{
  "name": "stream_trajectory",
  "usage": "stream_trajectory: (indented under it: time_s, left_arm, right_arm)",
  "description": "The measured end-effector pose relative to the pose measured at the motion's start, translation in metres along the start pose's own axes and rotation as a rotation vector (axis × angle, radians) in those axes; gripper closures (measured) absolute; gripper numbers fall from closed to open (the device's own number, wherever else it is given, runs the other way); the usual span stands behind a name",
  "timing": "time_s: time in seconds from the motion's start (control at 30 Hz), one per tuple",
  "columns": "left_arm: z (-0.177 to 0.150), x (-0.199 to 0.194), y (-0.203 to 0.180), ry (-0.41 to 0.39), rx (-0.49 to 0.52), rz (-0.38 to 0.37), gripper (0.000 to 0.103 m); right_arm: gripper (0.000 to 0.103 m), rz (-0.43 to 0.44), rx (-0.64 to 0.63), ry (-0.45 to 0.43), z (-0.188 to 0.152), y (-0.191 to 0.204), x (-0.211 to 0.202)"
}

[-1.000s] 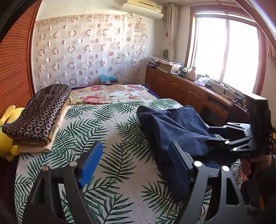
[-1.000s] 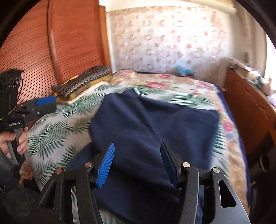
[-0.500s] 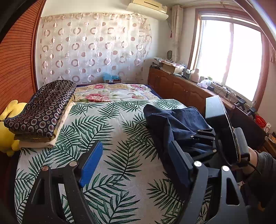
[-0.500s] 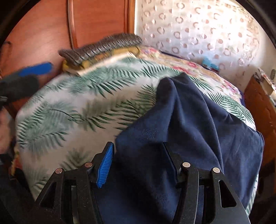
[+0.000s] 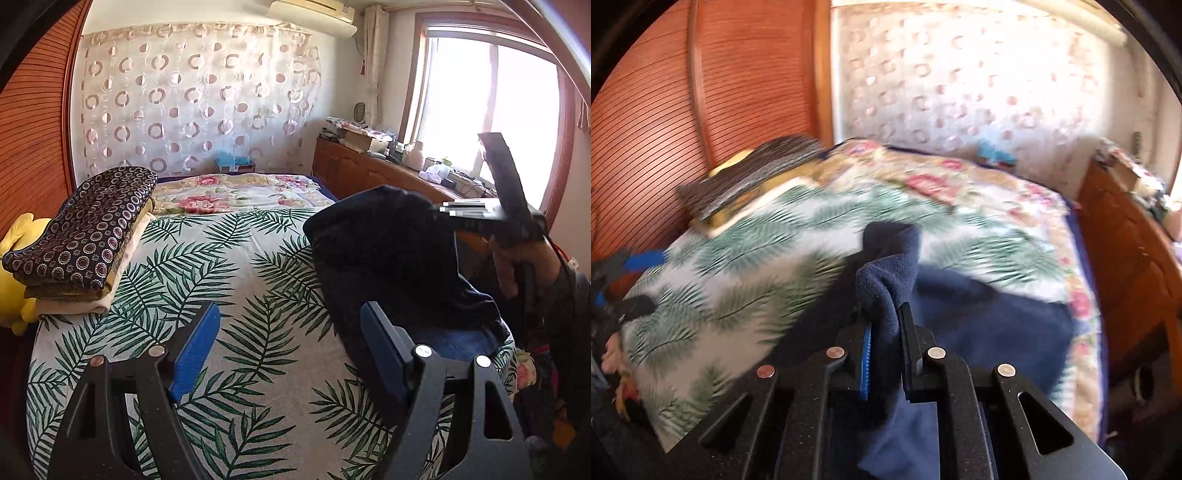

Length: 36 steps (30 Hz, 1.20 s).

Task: Fold small clothes

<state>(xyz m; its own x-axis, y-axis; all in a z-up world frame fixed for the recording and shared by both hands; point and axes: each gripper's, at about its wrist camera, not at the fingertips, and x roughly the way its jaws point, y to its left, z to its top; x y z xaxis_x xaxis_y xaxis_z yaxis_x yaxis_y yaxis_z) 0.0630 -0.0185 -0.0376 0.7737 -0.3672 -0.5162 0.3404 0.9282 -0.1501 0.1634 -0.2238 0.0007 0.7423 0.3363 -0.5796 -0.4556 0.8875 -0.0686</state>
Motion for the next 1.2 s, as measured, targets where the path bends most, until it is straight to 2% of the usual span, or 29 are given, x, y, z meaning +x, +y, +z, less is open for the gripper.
stream_trajectory:
  time_s: [0.03,0.17,0.2,0.27,0.37,0.4,0.43,0.5,0.57,0.67,0.77,0.8,0.83,0.87,0.97,1.0,1.07,1.2]
  left_arm:
    - [0.0,0.001,0.0,0.001,0.0,-0.001,0.024]
    - [-0.001,0.004,-0.002,0.009,0.003,-0.004,0.024]
    - [-0.001,0.005,-0.002,0.011,0.006,-0.004,0.024]
    - [-0.001,0.006,-0.002,0.013,0.006,-0.003,0.024]
    - [-0.002,0.008,-0.002,0.019,0.004,-0.005,0.024]
    - [-0.002,0.01,-0.003,0.021,0.004,-0.005,0.024]
    - [-0.002,0.011,-0.004,0.022,0.005,-0.008,0.024]
    - [-0.003,0.012,-0.006,0.025,0.008,-0.013,0.024]
    - [-0.003,0.014,-0.009,0.03,0.013,-0.016,0.024]
    - [-0.004,0.016,-0.012,0.035,0.022,-0.019,0.024]
    - [-0.006,0.017,-0.013,0.039,0.022,-0.02,0.024]
    - [-0.006,0.017,-0.013,0.04,0.021,-0.022,0.024]
    - [-0.007,0.018,-0.013,0.043,0.021,-0.022,0.024]
    - [-0.007,0.019,-0.013,0.047,0.022,-0.021,0.024]
    - [-0.01,0.02,-0.013,0.052,0.02,-0.024,0.024]
    - [-0.01,0.021,-0.013,0.055,0.019,-0.026,0.024]
    - [-0.012,0.024,-0.014,0.063,0.017,-0.032,0.024]
    - [-0.015,0.028,-0.02,0.08,0.023,-0.05,0.024]
  right_arm:
    - [0.091,-0.016,0.018,0.001,0.003,-0.013,0.0]
    - [0.09,-0.184,0.116,0.042,0.009,-0.07,0.014]
    - [0.09,-0.207,0.157,0.061,0.008,-0.082,0.018]
    - [0.09,-0.228,0.193,0.032,0.003,-0.093,0.014]
    - [0.09,-0.175,0.206,0.017,-0.006,-0.089,0.008]
    - [0.087,-0.149,0.201,0.018,-0.009,-0.085,0.007]
    - [0.083,-0.134,0.194,0.021,-0.01,-0.079,0.007]
    - [0.065,-0.097,0.187,0.027,-0.016,-0.076,0.01]
    - [0.058,-0.061,0.206,0.035,-0.012,-0.079,0.021]
    - [0.057,-0.035,0.228,0.062,-0.009,-0.092,0.037]
    - [0.057,-0.049,0.234,0.121,-0.004,-0.103,0.044]
    - [0.061,-0.045,0.24,0.131,-0.003,-0.105,0.049]
    - [0.068,-0.036,0.24,0.13,-0.001,-0.108,0.051]
    - [0.099,-0.029,0.232,0.124,0.0,-0.11,0.047]
    - [0.099,-0.021,0.193,-0.013,0.009,-0.111,0.013]
    - [0.099,-0.047,0.211,-0.048,0.011,-0.117,0.0]
    - [0.099,-0.159,0.272,-0.088,0.011,-0.137,-0.014]
    - [0.099,-0.277,0.32,-0.059,0.005,-0.17,-0.014]
